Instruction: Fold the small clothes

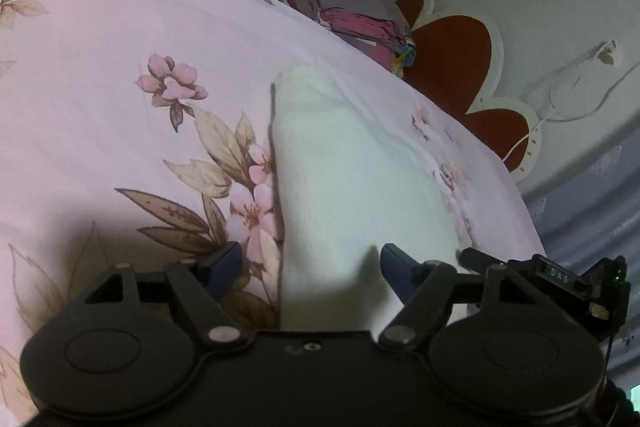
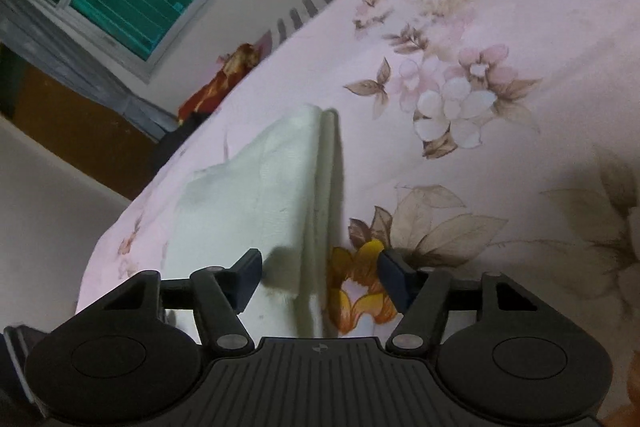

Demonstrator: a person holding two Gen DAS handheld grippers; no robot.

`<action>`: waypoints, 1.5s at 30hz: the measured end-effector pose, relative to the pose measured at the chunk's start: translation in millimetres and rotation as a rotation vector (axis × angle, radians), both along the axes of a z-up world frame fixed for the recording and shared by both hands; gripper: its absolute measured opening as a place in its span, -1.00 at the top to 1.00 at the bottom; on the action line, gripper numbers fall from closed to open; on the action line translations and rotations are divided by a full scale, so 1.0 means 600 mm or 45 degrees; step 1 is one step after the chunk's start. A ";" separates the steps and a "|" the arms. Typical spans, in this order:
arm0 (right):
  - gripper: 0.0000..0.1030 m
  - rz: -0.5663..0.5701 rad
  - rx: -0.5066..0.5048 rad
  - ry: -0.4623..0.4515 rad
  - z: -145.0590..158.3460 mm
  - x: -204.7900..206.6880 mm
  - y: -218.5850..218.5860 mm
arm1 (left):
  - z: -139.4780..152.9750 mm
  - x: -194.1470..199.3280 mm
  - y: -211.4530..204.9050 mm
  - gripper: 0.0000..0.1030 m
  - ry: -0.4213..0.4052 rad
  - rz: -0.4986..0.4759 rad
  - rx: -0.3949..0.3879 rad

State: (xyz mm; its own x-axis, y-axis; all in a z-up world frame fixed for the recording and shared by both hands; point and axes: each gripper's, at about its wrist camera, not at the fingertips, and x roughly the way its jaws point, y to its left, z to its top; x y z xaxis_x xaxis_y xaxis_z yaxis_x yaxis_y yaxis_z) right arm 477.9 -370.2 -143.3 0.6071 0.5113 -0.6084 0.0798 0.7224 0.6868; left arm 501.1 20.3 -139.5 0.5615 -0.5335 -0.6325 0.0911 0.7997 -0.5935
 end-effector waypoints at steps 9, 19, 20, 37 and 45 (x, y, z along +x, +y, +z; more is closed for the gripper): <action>0.35 0.018 0.034 0.015 -0.020 0.012 -0.013 | 0.001 0.000 0.009 -0.30 0.006 0.025 0.016; -0.16 0.124 0.068 0.026 -0.007 0.026 0.009 | -0.016 0.030 0.017 -0.23 0.068 0.036 -0.133; -0.16 0.140 0.069 0.027 -0.007 0.031 0.013 | -0.018 0.036 0.017 -0.23 0.075 0.028 -0.148; 0.46 0.286 -0.244 -0.112 0.031 0.044 0.085 | 0.071 0.035 -0.104 0.42 -0.072 -0.152 0.357; 0.47 0.249 -0.288 -0.173 0.071 0.003 0.101 | 0.084 0.015 -0.117 0.42 -0.072 -0.221 0.453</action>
State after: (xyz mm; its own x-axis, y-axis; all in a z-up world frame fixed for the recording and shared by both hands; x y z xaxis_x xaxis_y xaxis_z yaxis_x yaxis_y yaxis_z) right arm 479.7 -309.5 -100.4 0.5940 0.4872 -0.6402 -0.1566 0.8506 0.5020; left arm 510.0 -50.1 -89.0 0.5211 -0.3769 -0.7657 0.2677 0.9241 -0.2727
